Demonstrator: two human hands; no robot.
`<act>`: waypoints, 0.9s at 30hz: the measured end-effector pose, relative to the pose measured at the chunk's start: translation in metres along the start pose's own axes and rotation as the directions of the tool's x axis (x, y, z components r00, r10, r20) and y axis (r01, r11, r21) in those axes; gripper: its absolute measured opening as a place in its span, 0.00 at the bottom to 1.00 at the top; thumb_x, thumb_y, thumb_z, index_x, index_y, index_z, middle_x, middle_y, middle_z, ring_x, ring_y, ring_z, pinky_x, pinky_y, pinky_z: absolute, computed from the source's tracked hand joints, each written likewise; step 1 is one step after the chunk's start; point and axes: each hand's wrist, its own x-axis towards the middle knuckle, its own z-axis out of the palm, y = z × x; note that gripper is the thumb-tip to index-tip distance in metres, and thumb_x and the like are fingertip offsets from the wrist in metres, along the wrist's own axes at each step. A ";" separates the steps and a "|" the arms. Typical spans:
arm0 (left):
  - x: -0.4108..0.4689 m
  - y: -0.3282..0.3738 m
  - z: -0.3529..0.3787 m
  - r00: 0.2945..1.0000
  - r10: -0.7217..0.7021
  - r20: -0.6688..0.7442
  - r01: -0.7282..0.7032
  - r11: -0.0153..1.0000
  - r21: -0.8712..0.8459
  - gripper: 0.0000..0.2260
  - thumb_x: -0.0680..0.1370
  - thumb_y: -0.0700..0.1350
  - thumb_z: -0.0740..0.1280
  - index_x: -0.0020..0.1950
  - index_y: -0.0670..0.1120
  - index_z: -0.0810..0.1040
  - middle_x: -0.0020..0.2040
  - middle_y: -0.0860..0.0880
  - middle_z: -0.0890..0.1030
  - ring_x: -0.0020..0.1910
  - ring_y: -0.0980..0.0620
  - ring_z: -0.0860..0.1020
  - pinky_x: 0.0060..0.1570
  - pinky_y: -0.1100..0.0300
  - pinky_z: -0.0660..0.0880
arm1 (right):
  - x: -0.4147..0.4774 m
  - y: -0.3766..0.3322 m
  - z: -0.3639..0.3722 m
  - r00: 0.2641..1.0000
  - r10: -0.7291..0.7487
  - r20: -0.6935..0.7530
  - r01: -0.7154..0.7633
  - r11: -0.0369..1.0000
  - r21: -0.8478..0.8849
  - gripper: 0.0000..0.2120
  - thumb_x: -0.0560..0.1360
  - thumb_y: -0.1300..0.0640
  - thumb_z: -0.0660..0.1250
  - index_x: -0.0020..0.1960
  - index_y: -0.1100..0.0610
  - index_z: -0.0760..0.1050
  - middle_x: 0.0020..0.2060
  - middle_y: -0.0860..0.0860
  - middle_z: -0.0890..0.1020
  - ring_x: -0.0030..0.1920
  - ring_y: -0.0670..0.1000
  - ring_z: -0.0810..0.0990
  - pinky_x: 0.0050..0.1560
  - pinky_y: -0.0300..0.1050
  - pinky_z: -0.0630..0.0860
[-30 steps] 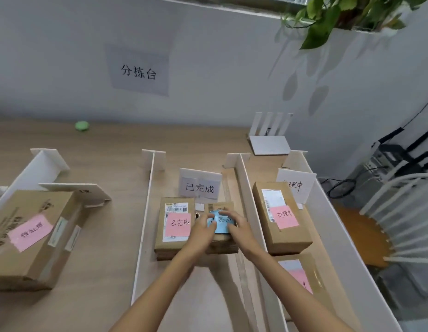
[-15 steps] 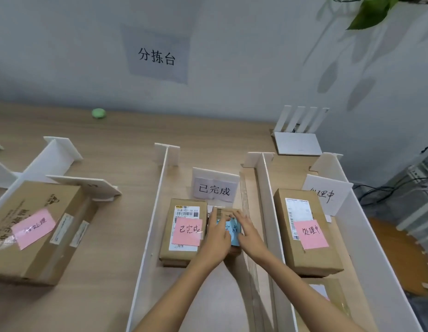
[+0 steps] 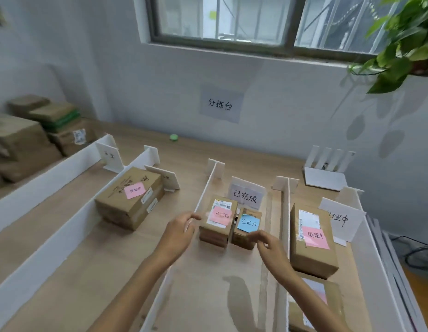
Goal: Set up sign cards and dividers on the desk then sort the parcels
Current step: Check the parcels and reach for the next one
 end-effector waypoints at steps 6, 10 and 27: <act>-0.113 -0.024 -0.096 0.970 -0.043 -0.241 0.062 0.995 0.073 0.12 0.77 0.37 0.60 0.54 0.50 0.78 0.55 0.51 0.77 0.56 0.56 0.73 0.54 0.68 0.65 | -0.039 -0.060 0.065 0.954 -0.200 0.224 0.193 0.980 0.057 0.20 0.74 0.73 0.58 0.44 0.51 0.80 0.43 0.47 0.85 0.47 0.41 0.82 0.53 0.38 0.74; -0.182 -0.049 -0.162 0.904 -0.150 -0.401 0.205 0.974 0.098 0.10 0.78 0.39 0.60 0.56 0.48 0.78 0.55 0.53 0.78 0.56 0.56 0.74 0.54 0.66 0.66 | -0.060 -0.119 0.127 0.874 -0.332 0.356 0.323 0.943 0.087 0.21 0.75 0.71 0.57 0.44 0.48 0.79 0.42 0.47 0.84 0.47 0.41 0.82 0.51 0.34 0.74; -0.414 -0.218 -0.391 0.705 -0.346 -0.619 0.607 0.745 0.276 0.10 0.80 0.44 0.56 0.56 0.51 0.76 0.55 0.55 0.78 0.52 0.55 0.76 0.48 0.61 0.72 | -0.166 -0.260 0.422 0.642 -0.446 0.624 0.464 0.873 0.147 0.16 0.76 0.67 0.60 0.43 0.50 0.82 0.41 0.38 0.83 0.46 0.39 0.80 0.49 0.32 0.74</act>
